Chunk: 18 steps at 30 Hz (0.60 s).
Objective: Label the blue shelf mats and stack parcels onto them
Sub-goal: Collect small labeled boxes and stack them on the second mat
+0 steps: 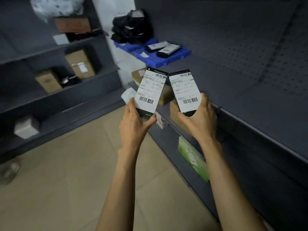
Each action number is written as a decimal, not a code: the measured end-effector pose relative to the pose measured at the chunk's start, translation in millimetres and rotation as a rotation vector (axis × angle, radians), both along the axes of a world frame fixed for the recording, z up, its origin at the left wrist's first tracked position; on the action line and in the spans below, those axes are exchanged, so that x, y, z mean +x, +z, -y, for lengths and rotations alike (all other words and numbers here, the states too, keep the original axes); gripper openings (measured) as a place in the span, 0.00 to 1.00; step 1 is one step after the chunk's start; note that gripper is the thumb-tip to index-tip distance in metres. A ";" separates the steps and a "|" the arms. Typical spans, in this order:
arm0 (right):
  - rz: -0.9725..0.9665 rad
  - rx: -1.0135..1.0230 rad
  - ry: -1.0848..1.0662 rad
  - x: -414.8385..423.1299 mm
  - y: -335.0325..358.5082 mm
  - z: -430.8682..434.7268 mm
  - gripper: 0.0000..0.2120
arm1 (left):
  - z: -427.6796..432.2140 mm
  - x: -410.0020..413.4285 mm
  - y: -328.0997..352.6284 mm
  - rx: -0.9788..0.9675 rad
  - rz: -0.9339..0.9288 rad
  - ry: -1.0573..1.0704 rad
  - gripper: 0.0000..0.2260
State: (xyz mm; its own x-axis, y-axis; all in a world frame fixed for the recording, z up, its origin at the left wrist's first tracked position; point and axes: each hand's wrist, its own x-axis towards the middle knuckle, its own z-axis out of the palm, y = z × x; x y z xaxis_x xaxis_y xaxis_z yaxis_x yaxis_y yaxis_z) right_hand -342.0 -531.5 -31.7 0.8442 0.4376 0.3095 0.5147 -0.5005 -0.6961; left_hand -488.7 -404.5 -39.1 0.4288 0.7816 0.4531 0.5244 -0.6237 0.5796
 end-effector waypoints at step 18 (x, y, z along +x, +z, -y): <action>-0.039 -0.029 0.479 9.7 -15.5 -331.2 0.44 | -262.4 -22.0 -21.1 -0.128 0.024 0.422 0.34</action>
